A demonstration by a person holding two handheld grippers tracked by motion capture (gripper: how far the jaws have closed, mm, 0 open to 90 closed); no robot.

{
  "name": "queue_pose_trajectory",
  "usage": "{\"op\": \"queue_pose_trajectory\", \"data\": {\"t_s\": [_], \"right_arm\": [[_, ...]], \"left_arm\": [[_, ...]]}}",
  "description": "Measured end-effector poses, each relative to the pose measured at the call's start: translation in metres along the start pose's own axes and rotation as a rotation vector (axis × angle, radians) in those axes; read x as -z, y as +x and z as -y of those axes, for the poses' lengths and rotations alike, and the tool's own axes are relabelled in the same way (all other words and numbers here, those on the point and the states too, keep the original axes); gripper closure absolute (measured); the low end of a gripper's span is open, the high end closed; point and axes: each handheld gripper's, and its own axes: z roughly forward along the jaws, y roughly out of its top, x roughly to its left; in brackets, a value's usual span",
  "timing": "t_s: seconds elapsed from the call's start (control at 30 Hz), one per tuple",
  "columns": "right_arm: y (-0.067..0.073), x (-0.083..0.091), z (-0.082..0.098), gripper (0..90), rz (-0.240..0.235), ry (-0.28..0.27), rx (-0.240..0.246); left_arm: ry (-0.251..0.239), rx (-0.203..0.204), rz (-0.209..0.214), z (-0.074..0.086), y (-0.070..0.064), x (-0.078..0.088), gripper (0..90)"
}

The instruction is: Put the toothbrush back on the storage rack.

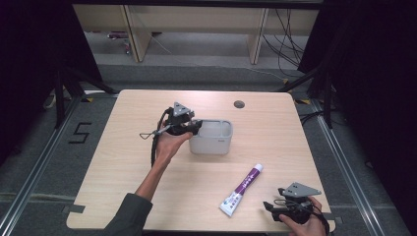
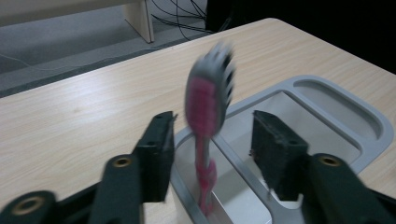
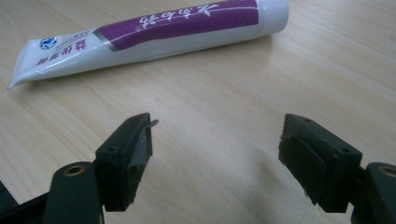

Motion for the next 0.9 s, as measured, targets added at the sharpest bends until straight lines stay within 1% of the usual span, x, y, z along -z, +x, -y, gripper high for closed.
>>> {"op": "queue_pose_trajectory", "data": {"t_s": [0.03, 0.07, 0.1, 0.17, 0.2, 0.23, 0.27, 0.3, 0.33, 0.37, 0.4, 0.47, 0.5, 0.53, 0.57, 0.63, 0.7, 0.77, 0.8, 0.83, 0.87, 0.9], "right_arm": [[0.000, 0.000, 0.000, 26.2, 0.000, 0.000, 0.000], [0.000, 0.000, 0.000, 26.2, 0.001, 0.001, 0.001], [0.000, -0.001, 0.000, 26.2, -0.010, 0.001, -0.007], [0.001, 0.000, 0.000, 26.2, -0.003, 0.004, -0.017], [0.002, 0.000, 0.000, 26.2, -0.013, 0.011, -0.029], [0.000, -0.001, 0.000, 26.2, 0.000, 0.002, 0.003], [0.000, -0.001, 0.000, 26.2, -0.010, 0.004, -0.006], [0.000, -0.001, 0.000, 26.2, 0.002, 0.004, 0.000], [0.000, -0.001, 0.000, 26.2, -0.022, 0.007, -0.012], [0.000, -0.001, 0.000, 26.2, -0.001, 0.002, 0.000], [0.000, -0.001, 0.000, 26.2, 0.001, 0.002, -0.001], [0.000, -0.001, 0.000, 26.2, 0.001, 0.006, 0.002], [0.000, -0.001, 0.000, 26.2, -0.003, 0.003, 0.001], [0.000, -0.002, 0.000, 26.2, -0.004, -0.001, 0.000], [0.000, -0.001, 0.000, 26.2, -0.003, 0.000, -0.002], [0.000, -0.002, 0.001, 26.2, 0.000, 0.002, 0.001], [-0.001, -0.002, 0.001, 26.2, -0.001, 0.001, 0.001], [0.000, -0.001, 0.000, 26.2, -0.003, 0.000, -0.002], [-0.001, -0.001, 0.001, 26.2, -0.001, 0.000, 0.000], [0.000, -0.001, 0.001, 26.2, -0.001, 0.002, 0.000], [0.000, -0.001, 0.001, 26.2, 0.001, 0.003, -0.010], [0.001, -0.001, 0.001, 26.2, -0.003, 0.003, -0.023]], "left_arm": [[-0.007, 0.012, -0.004, -0.001, -0.002, 0.001, 45.6], [-0.010, 0.014, -0.005, -0.001, -0.003, 0.002, 43.8], [0.007, 0.012, -0.013, -0.002, -0.003, 0.003, 41.9], [0.015, 0.019, -0.013, -0.002, -0.004, 0.005, 38.6], [0.017, 0.018, -0.012, -0.002, -0.003, 0.006, 37.0], [0.025, 0.009, -0.015, -0.002, -0.001, 0.008, 35.5], [0.026, 0.009, -0.017, -0.002, -0.001, 0.008, 34.6], [0.029, 0.007, -0.019, -0.002, -0.001, 0.009, 33.7], [0.037, 0.001, -0.018, -0.003, -0.001, 0.011, 32.9], [0.037, 0.008, -0.016, -0.003, -0.001, 0.012, 32.0], [0.034, 0.002, -0.010, -0.003, -0.001, 0.014, 31.5], [0.026, 0.012, -0.006, -0.004, -0.002, 0.017, 30.4], [0.036, 0.020, 0.000, -0.003, -0.004, 0.019, 30.1], [0.037, 0.021, 0.008, -0.004, -0.004, 0.021, 29.7], [0.048, 0.018, 0.011, -0.005, -0.005, 0.024, 29.2], [0.044, 0.012, 0.009, -0.005, -0.006, 0.027, 28.6], [0.035, 0.025, 0.011, -0.006, -0.007, 0.031, 28.2], [0.043, 0.017, 0.006, -0.006, -0.007, 0.035, 26.6], [0.027, 0.021, 0.008, -0.005, -0.007, 0.036, 26.3], [0.036, 0.015, 0.010, -0.005, -0.007, 0.038, 26.3], [0.039, 0.017, 0.009, -0.005, -0.007, 0.040, 26.2], [0.044, 0.014, 0.018, -0.004, -0.007, 0.041, 26.2]]}}
